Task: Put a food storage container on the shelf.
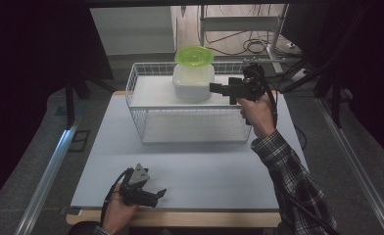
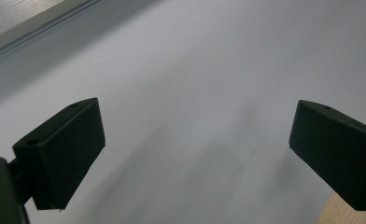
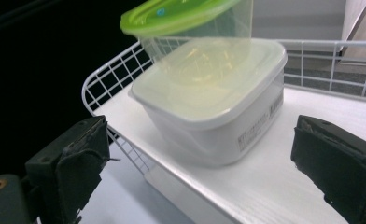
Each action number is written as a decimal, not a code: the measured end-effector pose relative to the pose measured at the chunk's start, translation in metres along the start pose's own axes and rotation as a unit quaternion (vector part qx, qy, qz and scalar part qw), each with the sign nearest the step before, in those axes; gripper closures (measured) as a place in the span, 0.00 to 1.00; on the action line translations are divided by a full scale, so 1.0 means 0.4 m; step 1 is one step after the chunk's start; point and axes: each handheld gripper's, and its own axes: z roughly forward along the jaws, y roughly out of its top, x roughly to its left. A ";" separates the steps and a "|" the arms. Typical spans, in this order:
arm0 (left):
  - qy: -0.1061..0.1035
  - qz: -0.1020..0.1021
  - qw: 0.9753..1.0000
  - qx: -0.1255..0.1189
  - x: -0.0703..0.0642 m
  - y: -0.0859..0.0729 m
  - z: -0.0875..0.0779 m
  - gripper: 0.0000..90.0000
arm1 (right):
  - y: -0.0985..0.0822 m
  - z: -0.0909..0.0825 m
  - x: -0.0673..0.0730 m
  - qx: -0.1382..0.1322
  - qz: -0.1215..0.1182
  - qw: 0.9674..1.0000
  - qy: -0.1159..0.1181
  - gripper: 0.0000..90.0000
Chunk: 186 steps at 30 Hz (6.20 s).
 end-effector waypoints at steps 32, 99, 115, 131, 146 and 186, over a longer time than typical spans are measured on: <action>0.004 0.003 1.000 0.001 -0.001 -0.001 0.001 0.03 | -0.090 -0.036 0.026 0.017 -0.057 0.998 0.008 0.03; -0.009 0.004 1.000 -0.004 -0.001 -0.001 0.001 0.03 | -0.325 -0.028 0.058 0.051 -0.122 0.991 -0.005 0.01; -0.018 -0.002 1.000 -0.006 -0.001 0.000 -0.002 0.04 | -0.389 -0.043 0.050 0.070 -0.126 0.989 -0.020 0.01; -0.019 -0.003 1.000 -0.005 -0.002 0.000 0.000 0.03 | -0.447 -0.056 0.044 0.085 -0.125 0.988 -0.028 0.01; -0.018 -0.002 1.000 -0.002 -0.003 0.000 0.002 0.03 | -0.498 -0.087 0.034 0.090 -0.119 0.988 -0.042 0.00; -0.011 0.008 1.000 -0.003 -0.007 0.000 0.005 0.03 | -0.597 -0.174 -0.038 0.106 -0.124 0.980 -0.112 0.00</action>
